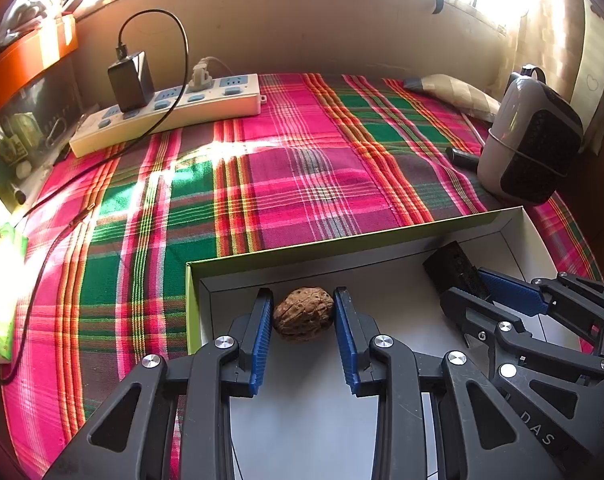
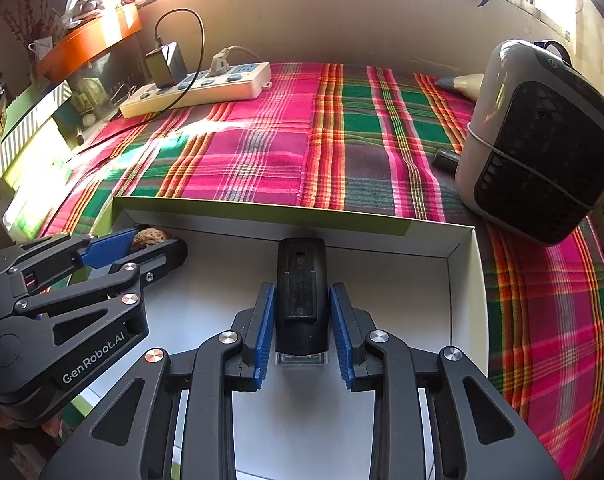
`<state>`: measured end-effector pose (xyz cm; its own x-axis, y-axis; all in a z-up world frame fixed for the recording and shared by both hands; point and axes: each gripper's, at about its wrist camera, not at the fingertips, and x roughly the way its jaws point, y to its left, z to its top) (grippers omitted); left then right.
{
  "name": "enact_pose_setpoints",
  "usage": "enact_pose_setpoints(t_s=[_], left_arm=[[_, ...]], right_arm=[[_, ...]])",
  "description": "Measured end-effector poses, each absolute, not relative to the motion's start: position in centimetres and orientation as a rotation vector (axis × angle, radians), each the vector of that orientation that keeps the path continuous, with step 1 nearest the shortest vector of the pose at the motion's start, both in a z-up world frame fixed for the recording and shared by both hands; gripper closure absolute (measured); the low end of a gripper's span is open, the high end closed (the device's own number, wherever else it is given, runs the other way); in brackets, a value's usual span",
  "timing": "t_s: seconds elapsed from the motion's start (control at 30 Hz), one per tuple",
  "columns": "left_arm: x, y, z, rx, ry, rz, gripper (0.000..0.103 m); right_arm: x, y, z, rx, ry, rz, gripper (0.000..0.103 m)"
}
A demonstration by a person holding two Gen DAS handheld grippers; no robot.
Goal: Organize objects
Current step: 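Open both grippers to release the flashlight and walnut inside the box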
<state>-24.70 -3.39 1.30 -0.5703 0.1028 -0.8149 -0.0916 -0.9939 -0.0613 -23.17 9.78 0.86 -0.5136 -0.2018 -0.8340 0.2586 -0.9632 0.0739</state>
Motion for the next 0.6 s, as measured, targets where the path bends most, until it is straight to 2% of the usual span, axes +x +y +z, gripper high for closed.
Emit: enact_pose_setpoints(t_s=[0.2,0.33,0.5,0.6], left_arm=[[-24.6,-3.4,1.3,-1.399,-0.021,2.694,0.074],[-24.5,-3.8,1.5,-1.394,-0.041,2.698,0.070],[-23.9,-4.0,1.6,-1.388,-0.053,2.689,0.068],[-23.3,-4.1,1.8,-1.379,-0.063,2.691,0.066]], right_arm=[[-23.1,9.8,0.9,1.385,0.086,-2.525,0.074],[-22.9,10.0,1.0,1.382,0.078,-2.533,0.064],[-22.6,10.1,1.2,1.379,0.080,-2.549,0.063],[-22.3,10.3,1.3,1.376,0.067,-2.550,0.058]])
